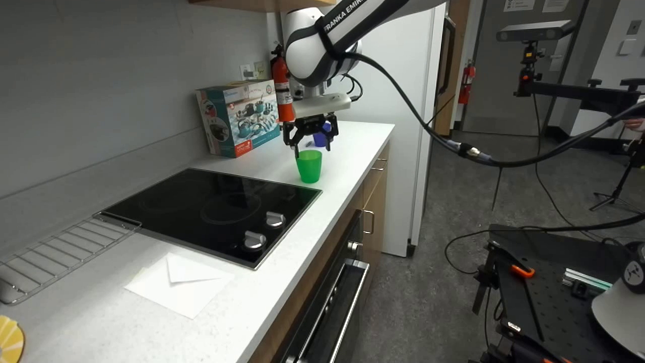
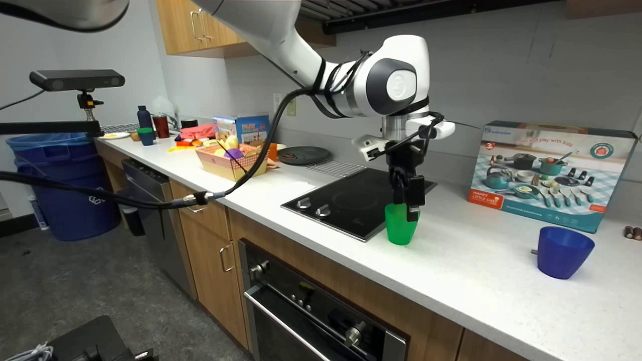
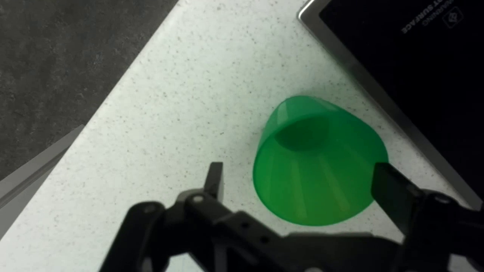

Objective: Move the green cup to the right

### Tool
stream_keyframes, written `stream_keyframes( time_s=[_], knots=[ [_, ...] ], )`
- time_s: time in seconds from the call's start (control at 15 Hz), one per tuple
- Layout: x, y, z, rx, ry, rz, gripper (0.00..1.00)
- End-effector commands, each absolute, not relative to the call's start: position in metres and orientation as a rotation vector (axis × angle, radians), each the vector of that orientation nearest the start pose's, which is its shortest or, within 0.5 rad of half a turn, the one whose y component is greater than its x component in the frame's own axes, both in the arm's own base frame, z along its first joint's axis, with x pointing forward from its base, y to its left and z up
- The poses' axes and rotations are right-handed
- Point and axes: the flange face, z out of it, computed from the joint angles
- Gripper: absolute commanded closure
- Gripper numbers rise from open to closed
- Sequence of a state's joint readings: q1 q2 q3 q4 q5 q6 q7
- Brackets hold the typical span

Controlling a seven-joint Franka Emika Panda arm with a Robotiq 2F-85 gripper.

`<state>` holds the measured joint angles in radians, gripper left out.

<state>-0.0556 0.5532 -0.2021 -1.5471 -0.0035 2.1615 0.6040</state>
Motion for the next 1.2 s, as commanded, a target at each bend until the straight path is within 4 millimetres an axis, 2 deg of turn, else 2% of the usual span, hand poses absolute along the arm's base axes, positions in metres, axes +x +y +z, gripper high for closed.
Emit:
stream_keyframes(
  time_s=[0.0,0.33,0.6,0.87,1.13],
  knots=[
    [0.682,-0.151,0.361,-2.978,1.275,-0.178,0.0],
    [0.683,-0.143,0.382,-2.98,1.235,-0.216,0.0],
    [0.682,-0.127,0.392,-3.025,1.12,-0.204,0.0],
    [0.677,-0.096,0.397,-3.098,0.964,-0.176,0.0],
    [0.663,-0.06,0.398,-3.168,0.857,-0.168,0.0]
  ],
)
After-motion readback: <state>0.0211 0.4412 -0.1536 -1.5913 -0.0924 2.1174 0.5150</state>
